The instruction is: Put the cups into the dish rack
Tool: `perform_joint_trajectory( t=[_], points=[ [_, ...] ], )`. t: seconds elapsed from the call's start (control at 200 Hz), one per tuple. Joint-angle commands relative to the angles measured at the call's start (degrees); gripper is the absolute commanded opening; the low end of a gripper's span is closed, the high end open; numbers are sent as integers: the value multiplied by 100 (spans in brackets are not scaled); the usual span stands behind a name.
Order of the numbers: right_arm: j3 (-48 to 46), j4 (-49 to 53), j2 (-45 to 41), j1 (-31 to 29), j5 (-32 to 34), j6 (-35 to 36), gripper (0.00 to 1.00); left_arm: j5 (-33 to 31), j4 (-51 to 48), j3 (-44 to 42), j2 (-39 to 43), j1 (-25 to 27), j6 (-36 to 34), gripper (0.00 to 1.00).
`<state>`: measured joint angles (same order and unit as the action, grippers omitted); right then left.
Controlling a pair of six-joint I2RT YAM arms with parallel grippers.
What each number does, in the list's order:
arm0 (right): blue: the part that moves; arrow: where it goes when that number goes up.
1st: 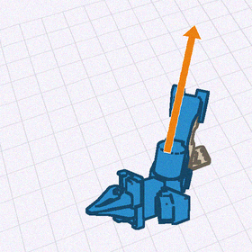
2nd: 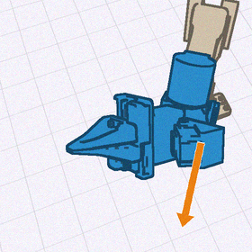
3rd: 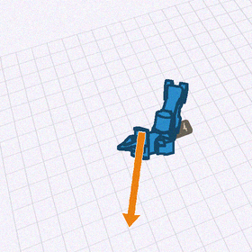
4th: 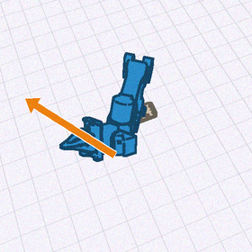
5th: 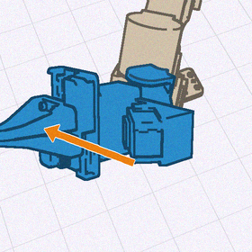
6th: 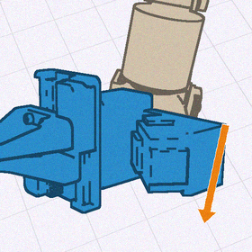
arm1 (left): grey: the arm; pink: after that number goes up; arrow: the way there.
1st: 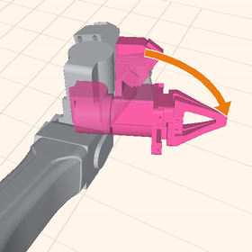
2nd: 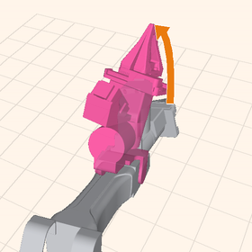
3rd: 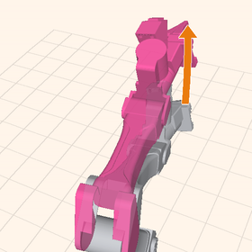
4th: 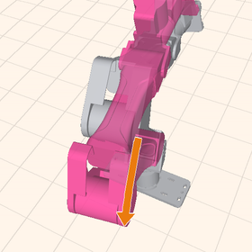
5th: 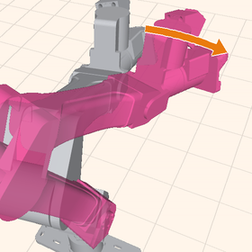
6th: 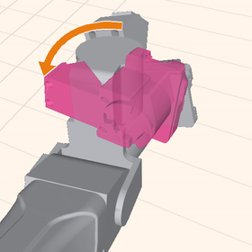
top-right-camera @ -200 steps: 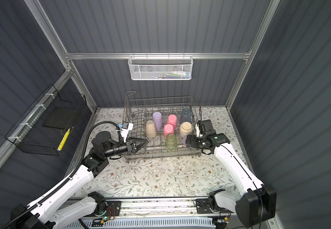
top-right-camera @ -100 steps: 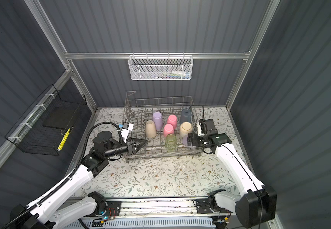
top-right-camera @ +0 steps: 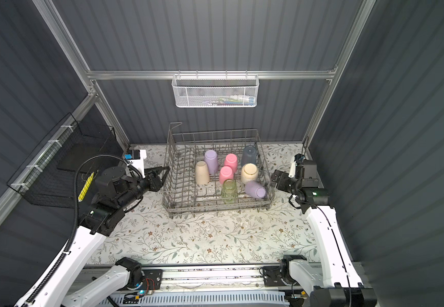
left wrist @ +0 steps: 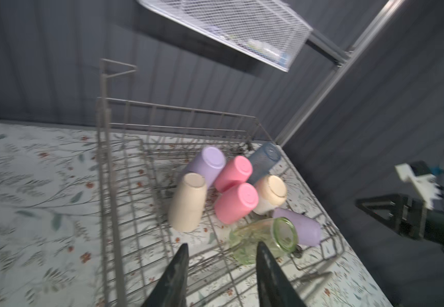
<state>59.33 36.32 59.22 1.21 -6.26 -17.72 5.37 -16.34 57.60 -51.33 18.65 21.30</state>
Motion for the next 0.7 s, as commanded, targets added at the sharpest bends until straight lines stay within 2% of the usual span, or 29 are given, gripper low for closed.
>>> perform_joint_trajectory(
  t=[0.0,0.055,0.14,0.21,0.275,0.5,0.695],
  points=[
    [-212,-565,10,70,-91,-165,95,-404,-151,-51,-100,-621,-153,46],
    [-250,-705,53,100,-39,-194,96,-417,-16,-127,-152,-937,-133,51],
    [-333,-912,139,200,44,-239,96,-415,114,-248,-356,-1380,-143,68],
    [-459,-1152,174,318,89,-291,96,-447,232,-383,-578,-1718,-36,73],
    [-630,-1370,153,396,148,-355,96,-543,558,-657,-694,-1907,42,76],
    [-1060,-2152,226,494,316,-434,96,-2120,1605,-1511,-1057,-1918,-357,81],
    [-1333,-2577,334,498,343,-411,96,-2663,2482,-2229,-1281,-1916,-658,83]
  ],
)
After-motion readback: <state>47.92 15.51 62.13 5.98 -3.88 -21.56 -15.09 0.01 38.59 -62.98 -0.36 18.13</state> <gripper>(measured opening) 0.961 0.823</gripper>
